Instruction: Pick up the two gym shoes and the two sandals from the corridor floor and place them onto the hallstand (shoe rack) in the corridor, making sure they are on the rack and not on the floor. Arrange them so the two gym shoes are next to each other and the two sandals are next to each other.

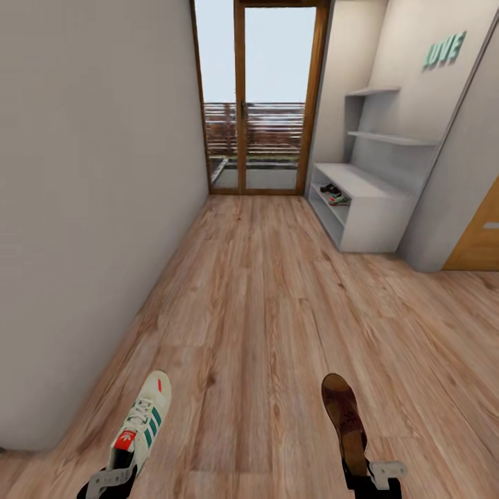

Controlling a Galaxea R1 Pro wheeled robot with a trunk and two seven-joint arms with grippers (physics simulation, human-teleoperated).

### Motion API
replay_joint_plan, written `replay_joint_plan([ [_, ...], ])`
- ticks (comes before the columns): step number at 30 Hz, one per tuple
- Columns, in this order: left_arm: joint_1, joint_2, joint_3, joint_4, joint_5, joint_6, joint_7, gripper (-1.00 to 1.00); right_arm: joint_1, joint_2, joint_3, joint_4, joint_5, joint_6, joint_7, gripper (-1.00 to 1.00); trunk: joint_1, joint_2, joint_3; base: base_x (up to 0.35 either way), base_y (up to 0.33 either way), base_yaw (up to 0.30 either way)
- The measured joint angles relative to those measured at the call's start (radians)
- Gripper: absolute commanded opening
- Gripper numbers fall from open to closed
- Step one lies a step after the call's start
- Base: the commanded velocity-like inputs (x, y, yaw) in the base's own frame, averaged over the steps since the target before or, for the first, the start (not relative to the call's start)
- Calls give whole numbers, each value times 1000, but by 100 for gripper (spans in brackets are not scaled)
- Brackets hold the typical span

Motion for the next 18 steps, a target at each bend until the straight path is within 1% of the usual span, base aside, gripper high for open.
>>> replay_joint_plan([
  [18,0,0,0,-1,0,0,0,-100,0,0,0,0,0,0,0,-100,0,0,0,340,0,0],
])
